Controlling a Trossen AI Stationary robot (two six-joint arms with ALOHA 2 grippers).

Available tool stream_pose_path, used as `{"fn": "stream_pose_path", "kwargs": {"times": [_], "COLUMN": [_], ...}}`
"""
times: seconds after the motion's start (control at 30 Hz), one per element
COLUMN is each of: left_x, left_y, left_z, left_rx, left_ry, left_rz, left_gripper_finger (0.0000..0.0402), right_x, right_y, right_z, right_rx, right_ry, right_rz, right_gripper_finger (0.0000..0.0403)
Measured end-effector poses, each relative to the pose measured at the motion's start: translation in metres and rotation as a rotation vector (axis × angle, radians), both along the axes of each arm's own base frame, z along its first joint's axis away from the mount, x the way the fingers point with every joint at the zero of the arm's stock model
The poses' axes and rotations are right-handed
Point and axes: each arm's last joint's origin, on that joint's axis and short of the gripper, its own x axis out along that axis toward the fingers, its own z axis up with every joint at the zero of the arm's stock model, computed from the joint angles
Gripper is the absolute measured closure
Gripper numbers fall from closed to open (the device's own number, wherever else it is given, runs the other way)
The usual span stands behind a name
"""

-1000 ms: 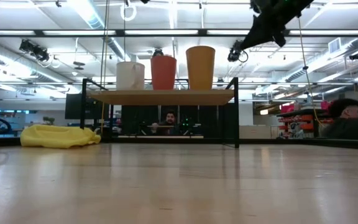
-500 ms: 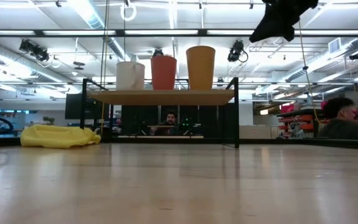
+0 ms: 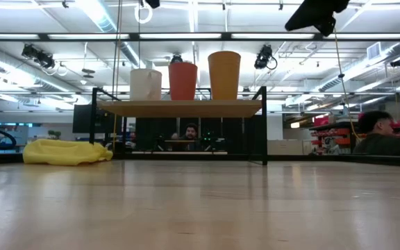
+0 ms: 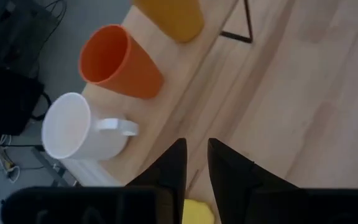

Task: Stack small to large cups/mugs on shelf
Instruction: Return to home position

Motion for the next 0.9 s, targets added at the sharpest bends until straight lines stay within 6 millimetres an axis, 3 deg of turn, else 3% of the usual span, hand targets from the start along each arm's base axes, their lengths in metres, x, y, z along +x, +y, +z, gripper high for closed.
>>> {"fn": "stream_pose_path", "kwargs": {"times": [0.3,0.57,0.9], "left_x": [-0.002,-0.001,0.006], "left_y": [-0.021,-0.035,-0.031], "left_z": [-0.016,-0.017,-0.014], "left_rx": [-0.017,-0.031,-0.049], "left_ry": [-0.073,-0.112,-0.15], "left_rz": [-0.071,-0.112,-0.14], "left_gripper_finger": [0.0331,0.0334,0.033], "right_x": [-0.001,-0.003,-0.004], "right_y": [0.006,0.005,0.008], "right_z": [0.0,-0.003,-0.004], "right_rx": [-0.002,-0.001,0.072], "right_ry": [0.005,0.035,0.049], "right_rz": [0.033,0.03,0.081], "right_gripper_finger": [0.0384,0.0385,0.0383]}}
